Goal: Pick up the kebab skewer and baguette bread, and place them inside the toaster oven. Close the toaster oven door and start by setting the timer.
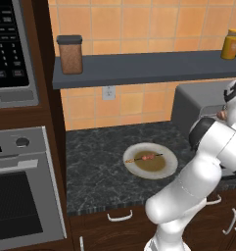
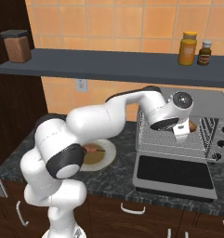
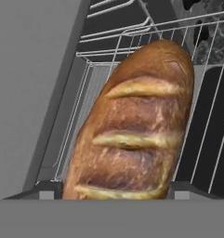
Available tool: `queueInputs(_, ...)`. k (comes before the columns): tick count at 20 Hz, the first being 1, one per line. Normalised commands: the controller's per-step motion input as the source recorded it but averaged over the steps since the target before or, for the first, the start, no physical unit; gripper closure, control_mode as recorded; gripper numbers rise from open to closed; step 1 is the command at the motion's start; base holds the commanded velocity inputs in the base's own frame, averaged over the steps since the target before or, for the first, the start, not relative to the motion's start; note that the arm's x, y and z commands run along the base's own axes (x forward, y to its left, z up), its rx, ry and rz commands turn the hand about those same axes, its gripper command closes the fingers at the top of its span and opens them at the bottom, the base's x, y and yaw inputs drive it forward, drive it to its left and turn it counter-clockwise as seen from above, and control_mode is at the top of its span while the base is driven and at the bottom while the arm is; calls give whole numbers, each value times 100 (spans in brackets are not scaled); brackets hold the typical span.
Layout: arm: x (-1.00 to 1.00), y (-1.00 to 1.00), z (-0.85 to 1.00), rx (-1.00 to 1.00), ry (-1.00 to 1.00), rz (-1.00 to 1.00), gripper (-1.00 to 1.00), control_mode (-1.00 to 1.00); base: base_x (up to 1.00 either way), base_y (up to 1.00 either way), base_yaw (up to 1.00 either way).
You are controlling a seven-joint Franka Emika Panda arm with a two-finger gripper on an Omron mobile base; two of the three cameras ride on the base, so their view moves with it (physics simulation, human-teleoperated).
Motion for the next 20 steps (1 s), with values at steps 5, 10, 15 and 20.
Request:
queueInputs(5, 13, -4, -33, -1, 0, 0, 100, -100, 0, 0, 0)
queueInputs(10, 12, -10, -34, 0, 0, 0, 100, -100, 0, 0, 0)
queueInputs(15, 37, -7, -9, 0, 0, 0, 100, -100, 0, 0, 0)
queueInputs(20, 19, 0, -13, 0, 0, 0, 100, -100, 0, 0, 0)
